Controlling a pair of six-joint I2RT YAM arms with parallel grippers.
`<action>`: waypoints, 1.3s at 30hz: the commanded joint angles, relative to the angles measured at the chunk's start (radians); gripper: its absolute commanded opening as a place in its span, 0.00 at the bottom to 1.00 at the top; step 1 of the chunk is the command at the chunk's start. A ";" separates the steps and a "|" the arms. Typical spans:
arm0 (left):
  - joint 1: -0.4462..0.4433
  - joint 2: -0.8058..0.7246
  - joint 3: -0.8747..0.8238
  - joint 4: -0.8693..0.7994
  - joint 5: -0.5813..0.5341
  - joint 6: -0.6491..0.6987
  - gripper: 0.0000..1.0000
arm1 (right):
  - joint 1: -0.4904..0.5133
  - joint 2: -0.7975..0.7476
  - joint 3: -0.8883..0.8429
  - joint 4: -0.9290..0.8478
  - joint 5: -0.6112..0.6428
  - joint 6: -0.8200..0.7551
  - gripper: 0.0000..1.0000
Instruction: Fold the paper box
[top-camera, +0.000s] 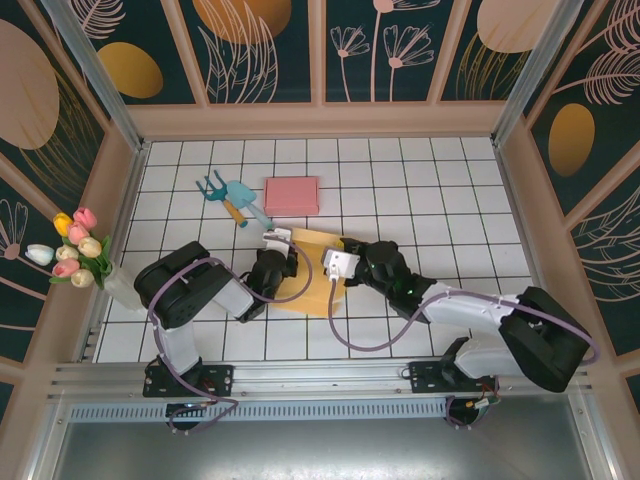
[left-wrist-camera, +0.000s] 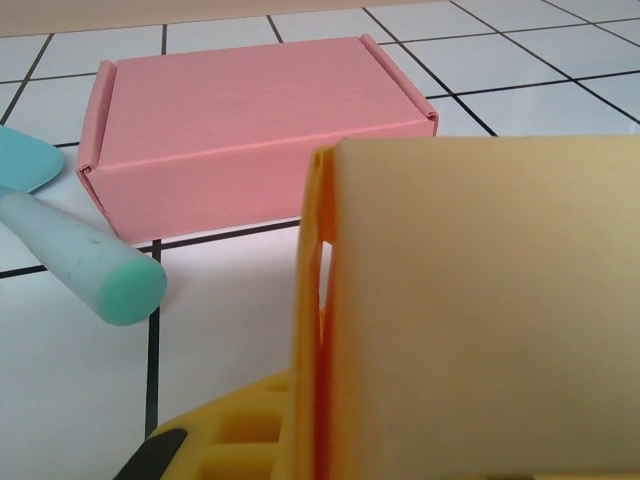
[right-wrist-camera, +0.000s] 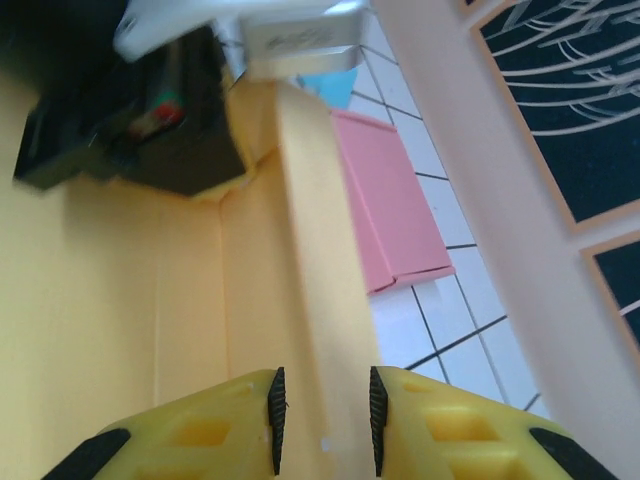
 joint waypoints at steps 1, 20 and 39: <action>0.008 -0.006 -0.032 -0.007 0.047 0.033 0.00 | 0.004 -0.039 0.105 -0.074 -0.035 0.280 0.32; 0.008 0.025 0.001 -0.055 0.034 0.024 0.00 | -0.005 0.198 0.343 -0.318 0.221 1.047 0.31; 0.008 0.074 0.054 -0.130 0.018 0.020 0.00 | 0.005 0.072 0.240 -0.425 0.263 1.637 0.41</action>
